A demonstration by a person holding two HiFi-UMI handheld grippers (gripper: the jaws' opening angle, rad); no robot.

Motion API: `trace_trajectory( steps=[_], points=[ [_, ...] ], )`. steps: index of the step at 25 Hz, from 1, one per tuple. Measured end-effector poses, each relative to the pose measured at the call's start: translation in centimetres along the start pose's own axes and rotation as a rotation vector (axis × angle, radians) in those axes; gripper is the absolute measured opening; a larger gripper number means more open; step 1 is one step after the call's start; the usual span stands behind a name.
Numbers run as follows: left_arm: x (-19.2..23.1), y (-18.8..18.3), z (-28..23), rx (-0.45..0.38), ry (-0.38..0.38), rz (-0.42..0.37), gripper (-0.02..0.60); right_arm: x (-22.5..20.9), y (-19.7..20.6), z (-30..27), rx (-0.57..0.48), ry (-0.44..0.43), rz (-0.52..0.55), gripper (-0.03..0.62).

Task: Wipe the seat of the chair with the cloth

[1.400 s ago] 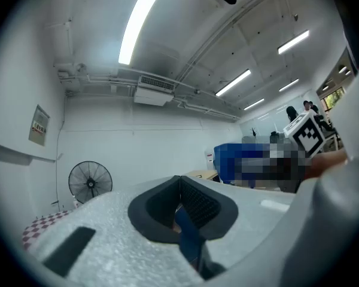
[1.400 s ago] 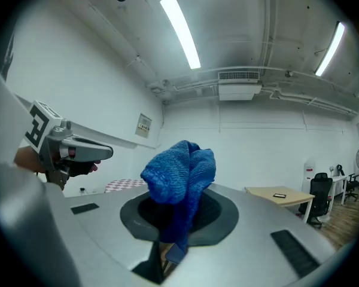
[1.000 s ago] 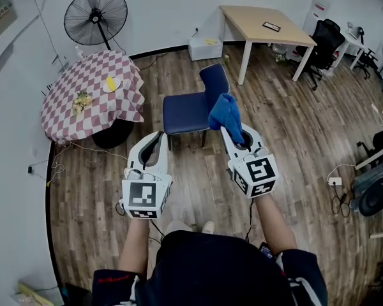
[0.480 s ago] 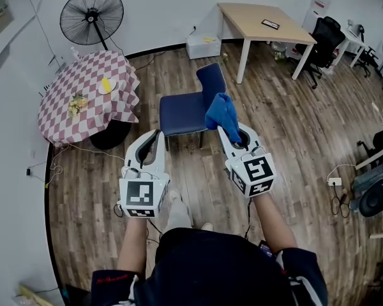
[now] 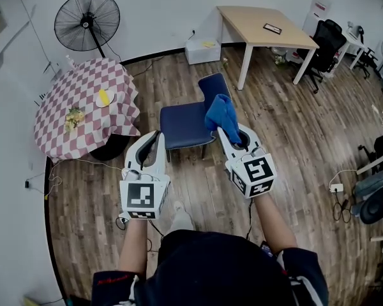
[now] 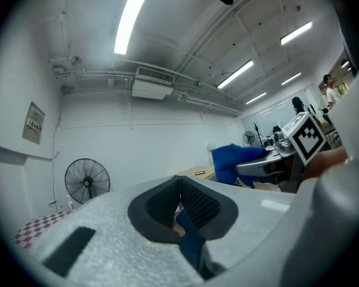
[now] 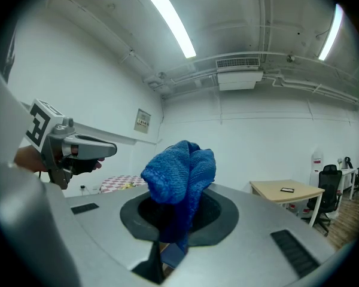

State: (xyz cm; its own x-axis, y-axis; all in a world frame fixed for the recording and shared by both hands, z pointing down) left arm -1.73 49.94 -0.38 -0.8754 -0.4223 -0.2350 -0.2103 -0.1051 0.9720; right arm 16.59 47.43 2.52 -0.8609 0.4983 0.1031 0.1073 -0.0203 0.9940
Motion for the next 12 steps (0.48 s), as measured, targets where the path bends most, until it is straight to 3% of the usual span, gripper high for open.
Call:
trace_trajectory(
  steps=[12],
  points=[
    [11.9,0.9,-9.5,-0.003,0.027,0.007,0.017,-1.4,-2.2,-14.5,-0.002,0.029,-0.008,0.041]
  ],
)
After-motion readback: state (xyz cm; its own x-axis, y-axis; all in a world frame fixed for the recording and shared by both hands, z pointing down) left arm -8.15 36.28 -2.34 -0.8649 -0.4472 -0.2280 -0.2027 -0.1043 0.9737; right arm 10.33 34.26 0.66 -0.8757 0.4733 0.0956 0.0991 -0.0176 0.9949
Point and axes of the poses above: the fingertips, and each gripper's own axes: z backward along the fingers, x to its left, y out of its underside, the point moved 3 cm from there along z, backward along the fingers
